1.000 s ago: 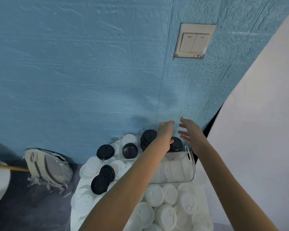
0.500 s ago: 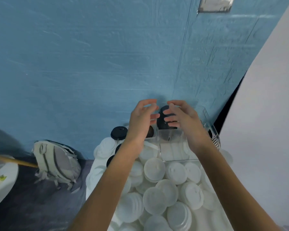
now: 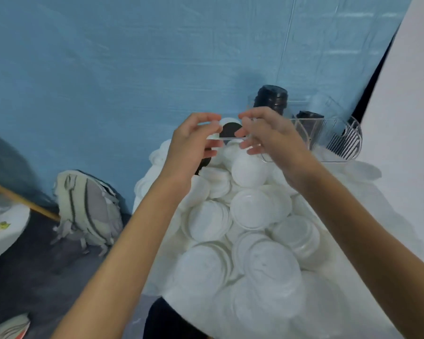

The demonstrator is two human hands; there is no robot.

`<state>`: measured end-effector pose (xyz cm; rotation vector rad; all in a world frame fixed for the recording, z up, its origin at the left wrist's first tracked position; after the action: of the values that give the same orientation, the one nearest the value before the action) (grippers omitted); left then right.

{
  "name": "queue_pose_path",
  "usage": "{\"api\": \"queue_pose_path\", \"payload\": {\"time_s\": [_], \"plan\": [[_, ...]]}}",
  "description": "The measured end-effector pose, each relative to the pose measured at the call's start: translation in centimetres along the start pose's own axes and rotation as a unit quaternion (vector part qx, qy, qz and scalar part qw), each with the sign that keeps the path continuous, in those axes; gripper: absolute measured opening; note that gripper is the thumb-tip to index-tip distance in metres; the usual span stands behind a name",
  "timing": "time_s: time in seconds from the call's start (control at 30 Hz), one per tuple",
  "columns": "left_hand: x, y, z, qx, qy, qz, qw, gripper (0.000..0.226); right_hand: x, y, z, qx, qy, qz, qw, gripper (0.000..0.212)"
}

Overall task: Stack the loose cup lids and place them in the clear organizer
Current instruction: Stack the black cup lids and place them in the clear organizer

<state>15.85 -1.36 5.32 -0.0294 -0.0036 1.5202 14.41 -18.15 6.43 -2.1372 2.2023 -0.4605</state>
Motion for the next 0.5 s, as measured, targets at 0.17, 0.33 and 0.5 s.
{"api": "queue_pose_path", "payload": {"time_s": [0.17, 0.33, 0.5], "plan": [[2.4, 3.7, -3.4, -0.001, -0.065, 0.046, 0.997, 0.013, -2.0, 3.3, 1.4, -0.02, 0.061, -0.016, 0.998, 0.02], [5.8, 3.9, -6.2, -0.007, -0.154, 0.098, 0.983, 0.016, -4.0, 2.7, 2.5, -0.036, 0.146, -0.057, 0.987, 0.017], [8.1, 1.3, -6.6, -0.04, -0.219, 0.135, 0.966, 0.015, -5.2, -0.2, 2.9, -0.009, 0.216, -0.064, 0.974, 0.021]]}}
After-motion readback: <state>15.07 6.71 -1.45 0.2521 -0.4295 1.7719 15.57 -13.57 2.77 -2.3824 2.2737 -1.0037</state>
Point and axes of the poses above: each hand's wrist, its own y-axis away from the middle knuckle, its own x-axis out of the back of the hand, z = x × y, the point moved 3 cm from there along -y, towards the middle knuckle, and after that the axes turned 5 degrees about x, right-handed, at the moved point
